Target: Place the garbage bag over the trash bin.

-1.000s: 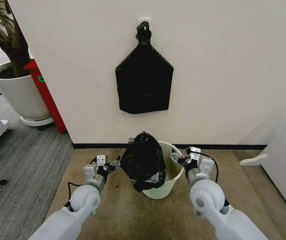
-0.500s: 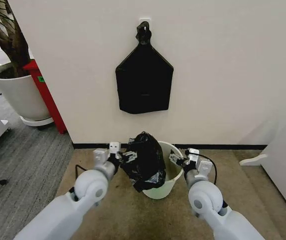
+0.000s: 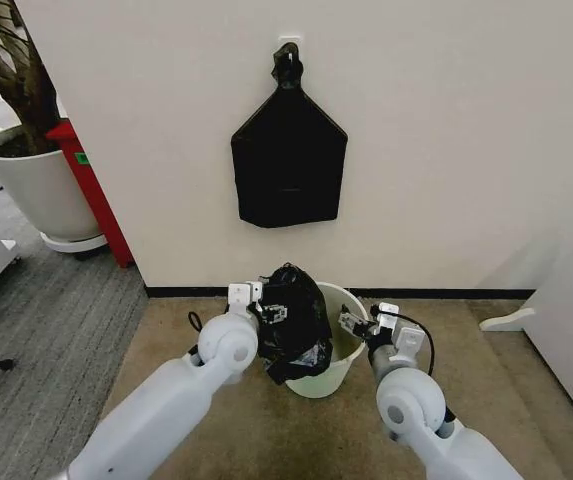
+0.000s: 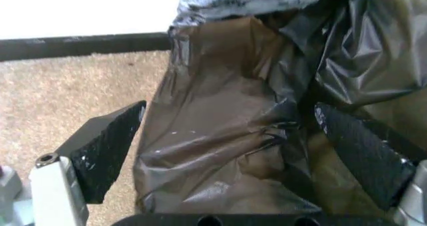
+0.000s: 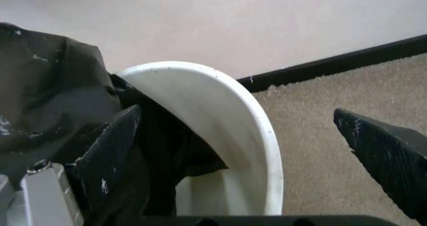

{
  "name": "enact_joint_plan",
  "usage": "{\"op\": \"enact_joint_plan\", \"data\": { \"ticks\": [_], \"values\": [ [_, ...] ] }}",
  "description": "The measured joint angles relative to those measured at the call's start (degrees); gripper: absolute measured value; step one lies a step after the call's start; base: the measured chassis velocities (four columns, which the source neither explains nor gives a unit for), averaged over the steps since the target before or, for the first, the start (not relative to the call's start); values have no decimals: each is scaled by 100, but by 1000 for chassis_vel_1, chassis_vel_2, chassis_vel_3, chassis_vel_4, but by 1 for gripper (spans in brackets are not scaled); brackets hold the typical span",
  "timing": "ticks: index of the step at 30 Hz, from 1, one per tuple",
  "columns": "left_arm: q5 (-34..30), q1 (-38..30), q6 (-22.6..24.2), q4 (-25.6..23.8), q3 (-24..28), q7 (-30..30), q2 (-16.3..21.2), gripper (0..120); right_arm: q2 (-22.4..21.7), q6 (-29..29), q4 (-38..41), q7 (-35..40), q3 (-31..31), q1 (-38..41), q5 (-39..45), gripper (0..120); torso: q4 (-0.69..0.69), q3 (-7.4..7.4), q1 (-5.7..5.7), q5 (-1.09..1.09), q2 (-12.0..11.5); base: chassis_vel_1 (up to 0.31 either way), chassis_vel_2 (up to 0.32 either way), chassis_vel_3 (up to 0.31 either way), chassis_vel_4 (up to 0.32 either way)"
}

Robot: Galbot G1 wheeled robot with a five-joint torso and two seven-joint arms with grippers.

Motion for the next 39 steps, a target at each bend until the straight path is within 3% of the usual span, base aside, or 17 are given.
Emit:
{"op": "enact_joint_plan", "data": {
  "ticks": [15,39],
  "values": [
    [231,-86,78,657,266,180,-300,97,17,37,-67,13,0,-20,-72,100,0,0,0,0,0,0,0,0,0],
    [209,-41,-207,670,484,55,-371,11,62,73,-112,45,48,-13,-158,100,1,-1,0,0,0,0,0,0,0]
  ]
}}
